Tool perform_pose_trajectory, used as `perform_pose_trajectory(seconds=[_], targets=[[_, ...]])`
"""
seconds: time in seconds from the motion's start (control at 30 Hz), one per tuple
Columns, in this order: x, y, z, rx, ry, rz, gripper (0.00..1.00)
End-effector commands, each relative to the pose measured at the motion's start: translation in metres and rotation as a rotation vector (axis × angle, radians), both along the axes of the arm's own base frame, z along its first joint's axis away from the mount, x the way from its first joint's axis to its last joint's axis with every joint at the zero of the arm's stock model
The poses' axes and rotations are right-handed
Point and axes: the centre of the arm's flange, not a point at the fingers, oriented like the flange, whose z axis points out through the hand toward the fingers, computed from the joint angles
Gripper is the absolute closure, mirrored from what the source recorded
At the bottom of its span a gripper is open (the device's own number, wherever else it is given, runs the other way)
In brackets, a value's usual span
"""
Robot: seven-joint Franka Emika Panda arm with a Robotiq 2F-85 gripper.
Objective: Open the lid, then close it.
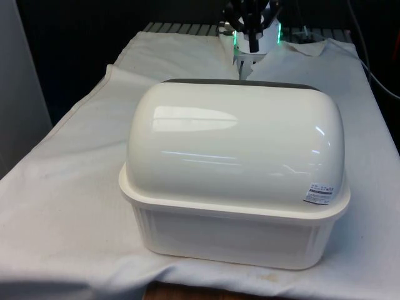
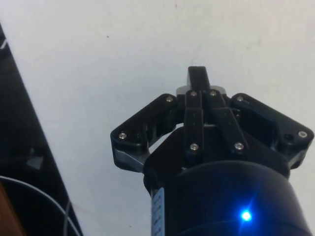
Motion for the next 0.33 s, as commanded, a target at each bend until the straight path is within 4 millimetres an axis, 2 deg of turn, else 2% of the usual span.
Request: perform_pose_trajectory(seconds=[0.0, 0.3], targets=[[-0.0019, -0.0002, -0.0008, -0.01, 0.001, 0.007, 1.0], [-0.0023, 0.0001, 0.0, -0.022, -0.002, 0.015, 1.0]])
